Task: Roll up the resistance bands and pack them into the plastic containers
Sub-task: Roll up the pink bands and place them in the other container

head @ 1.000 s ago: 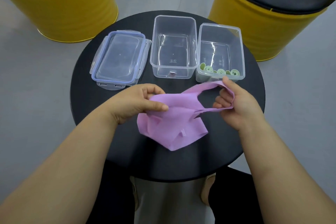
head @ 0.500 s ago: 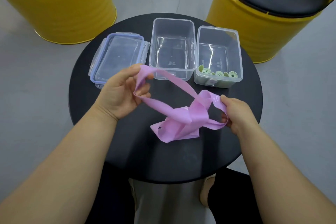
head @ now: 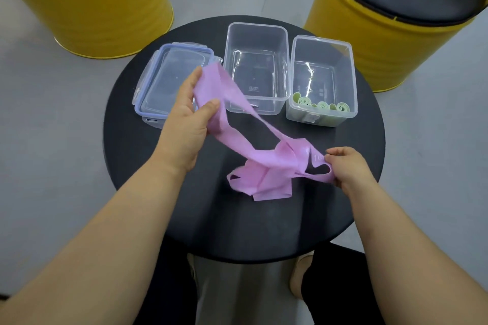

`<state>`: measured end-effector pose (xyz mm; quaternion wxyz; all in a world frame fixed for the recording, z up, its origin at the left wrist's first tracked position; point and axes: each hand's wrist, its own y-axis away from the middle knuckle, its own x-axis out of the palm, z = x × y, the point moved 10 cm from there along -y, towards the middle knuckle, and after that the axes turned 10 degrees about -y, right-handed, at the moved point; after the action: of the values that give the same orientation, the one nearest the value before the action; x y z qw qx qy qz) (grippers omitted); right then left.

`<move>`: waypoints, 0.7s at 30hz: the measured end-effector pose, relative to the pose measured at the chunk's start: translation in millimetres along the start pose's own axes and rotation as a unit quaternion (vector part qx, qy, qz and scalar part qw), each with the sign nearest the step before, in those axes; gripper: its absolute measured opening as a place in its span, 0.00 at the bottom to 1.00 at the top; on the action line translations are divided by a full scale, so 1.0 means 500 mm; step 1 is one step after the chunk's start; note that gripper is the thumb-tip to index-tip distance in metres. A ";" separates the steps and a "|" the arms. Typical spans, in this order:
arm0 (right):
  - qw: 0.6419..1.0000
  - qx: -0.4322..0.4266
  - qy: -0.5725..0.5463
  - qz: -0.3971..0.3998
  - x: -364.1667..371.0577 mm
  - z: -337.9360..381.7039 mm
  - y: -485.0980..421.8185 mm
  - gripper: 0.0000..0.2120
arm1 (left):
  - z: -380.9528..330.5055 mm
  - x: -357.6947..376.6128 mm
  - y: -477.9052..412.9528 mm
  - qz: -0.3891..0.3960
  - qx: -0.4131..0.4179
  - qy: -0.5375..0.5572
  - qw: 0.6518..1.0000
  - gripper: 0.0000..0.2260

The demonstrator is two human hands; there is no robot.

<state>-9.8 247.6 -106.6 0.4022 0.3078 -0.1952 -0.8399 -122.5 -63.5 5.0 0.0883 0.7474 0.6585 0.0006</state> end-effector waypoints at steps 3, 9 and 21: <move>1.000 -0.009 0.016 -0.017 -0.013 0.001 -0.008 0.08 | 0.017 -0.033 -0.002 -0.075 -0.044 0.037 0.996 0.24; 0.978 -0.101 0.179 -0.034 -0.012 0.045 0.008 0.06 | 0.040 -0.058 0.002 -0.104 -0.107 -0.039 0.988 0.11; 0.899 -0.156 0.350 0.211 0.205 0.017 0.103 0.17 | 0.105 0.092 0.031 0.170 -0.102 -0.360 0.912 0.15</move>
<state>-36.7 136.0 -107.7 0.6554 0.4668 0.0314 -0.5929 -95.1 -26.9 -50.2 0.3939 0.7842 0.4418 -0.1863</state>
